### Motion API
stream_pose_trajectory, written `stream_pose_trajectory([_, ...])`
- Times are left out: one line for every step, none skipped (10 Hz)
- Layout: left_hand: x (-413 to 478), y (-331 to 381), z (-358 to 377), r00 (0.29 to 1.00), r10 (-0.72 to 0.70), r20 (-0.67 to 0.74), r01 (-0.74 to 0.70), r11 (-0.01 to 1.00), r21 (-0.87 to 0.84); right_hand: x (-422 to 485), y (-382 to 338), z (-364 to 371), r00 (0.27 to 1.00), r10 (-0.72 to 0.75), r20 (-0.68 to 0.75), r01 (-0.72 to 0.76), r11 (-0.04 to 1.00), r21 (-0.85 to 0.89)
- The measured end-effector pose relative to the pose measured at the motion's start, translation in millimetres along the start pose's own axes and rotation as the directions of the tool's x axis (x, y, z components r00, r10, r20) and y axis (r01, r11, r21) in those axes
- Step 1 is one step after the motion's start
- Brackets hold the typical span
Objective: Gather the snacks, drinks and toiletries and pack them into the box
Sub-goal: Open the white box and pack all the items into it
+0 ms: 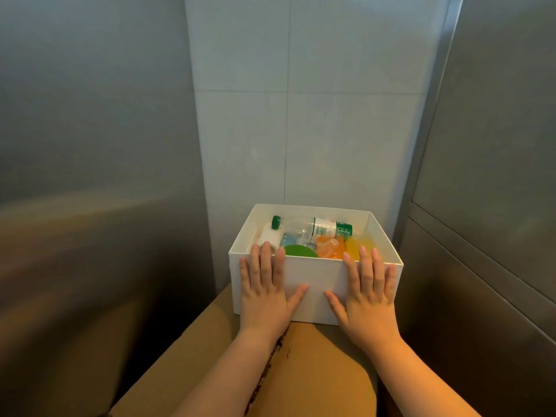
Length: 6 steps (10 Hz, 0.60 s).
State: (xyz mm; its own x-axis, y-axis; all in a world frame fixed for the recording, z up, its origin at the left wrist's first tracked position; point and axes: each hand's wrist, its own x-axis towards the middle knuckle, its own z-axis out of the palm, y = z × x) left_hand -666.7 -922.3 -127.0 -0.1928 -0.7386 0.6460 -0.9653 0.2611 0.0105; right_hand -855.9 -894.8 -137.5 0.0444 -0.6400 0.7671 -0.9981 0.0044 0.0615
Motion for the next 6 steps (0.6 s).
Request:
stream_pose_trajectory([14,2,16,1.000,0.000,-0.022,0.000,1.000,0.008,12,9,16,1.000,-0.008,0.002,0.008,1.000,0.000])
stream_pose_trajectory([24,5,27,0.999,-0.003,-0.040,0.004,1.000,0.027,21,14,28,1.000,-0.013,0.000,0.013,1.000,-0.009])
stream_pose_trajectory([27,7,30,1.000,-0.004,-0.029,0.005,0.999,0.044,24,17,33,1.000,-0.006,0.024,0.006,1.000,-0.010])
stream_pose_trajectory([26,10,28,0.998,-0.008,-0.055,0.010,0.999,0.036,23,17,29,0.999,-0.006,0.048,0.007,1.000,-0.014])
stream_pose_trajectory([23,12,17,0.999,-0.004,-0.039,0.005,1.000,0.023,20,11,14,0.996,0.023,0.089,-0.021,1.000,-0.020])
stream_pose_trajectory([-2,12,3,0.998,-0.015,0.060,0.018,0.999,-0.048,2,-4,-7,0.981,0.088,0.171,-0.098,0.994,0.048])
